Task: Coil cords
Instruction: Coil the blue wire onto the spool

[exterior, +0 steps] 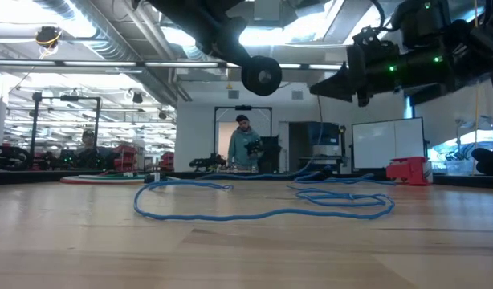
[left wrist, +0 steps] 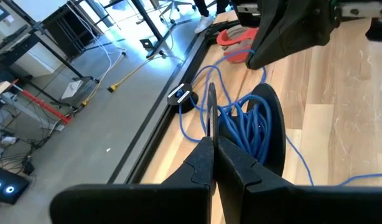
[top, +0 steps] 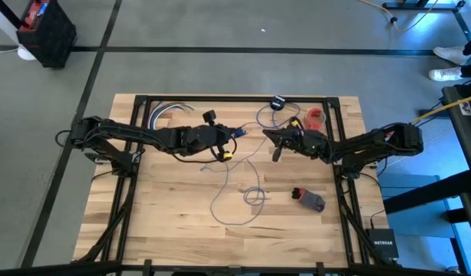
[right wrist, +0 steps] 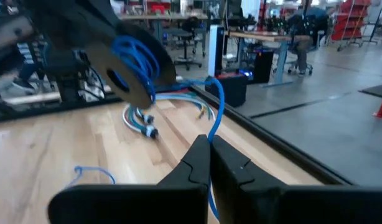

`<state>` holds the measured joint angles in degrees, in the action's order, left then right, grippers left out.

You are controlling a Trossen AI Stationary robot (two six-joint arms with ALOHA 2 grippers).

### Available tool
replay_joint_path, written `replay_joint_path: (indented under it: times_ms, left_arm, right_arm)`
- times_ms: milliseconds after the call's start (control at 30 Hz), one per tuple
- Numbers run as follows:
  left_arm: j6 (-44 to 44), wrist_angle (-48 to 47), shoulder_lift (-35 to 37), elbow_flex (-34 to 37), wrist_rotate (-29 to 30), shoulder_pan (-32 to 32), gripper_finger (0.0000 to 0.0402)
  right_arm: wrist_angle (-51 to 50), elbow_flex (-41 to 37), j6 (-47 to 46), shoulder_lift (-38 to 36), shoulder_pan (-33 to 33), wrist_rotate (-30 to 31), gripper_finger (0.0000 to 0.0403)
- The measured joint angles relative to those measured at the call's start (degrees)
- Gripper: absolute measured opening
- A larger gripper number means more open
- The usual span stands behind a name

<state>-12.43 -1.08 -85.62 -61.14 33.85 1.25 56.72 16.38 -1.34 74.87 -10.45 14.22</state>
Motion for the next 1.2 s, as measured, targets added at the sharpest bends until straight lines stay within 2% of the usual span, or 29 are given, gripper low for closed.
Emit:
replay_joint_path:
  times_ms: [300,467,700,900,1000,1200]
  left_arm:
    - [2.2,1.1,-2.0,0.0,0.0,2.6,0.0000]
    - [5.6,5.7,-4.2,0.0,-0.2,4.4,0.0000]
    - [4.7,13.8,-7.1,0.0,-0.3,4.6,0.0000]
    - [5.2,14.4,-8.1,0.0,-0.2,5.3,0.0000]
    - [5.9,14.8,-7.7,0.0,-0.2,5.1,0.0000]
    - [4.2,17.8,-6.3,0.0,-0.3,2.5,0.0000]
  right_arm:
    - [-0.3,3.9,0.4,0.0,4.1,-1.8,0.0005]
    - [-0.5,5.8,1.7,0.9,5.2,-1.8,0.0005]
    - [0.6,10.0,1.0,8.2,5.3,-5.1,0.0005]
    - [0.6,15.5,0.1,16.0,5.3,-8.9,0.0005]
    - [0.0,16.1,-0.2,18.4,5.2,-8.8,0.0005]
    - [-3.8,15.7,1.0,20.0,5.2,-4.6,0.0005]
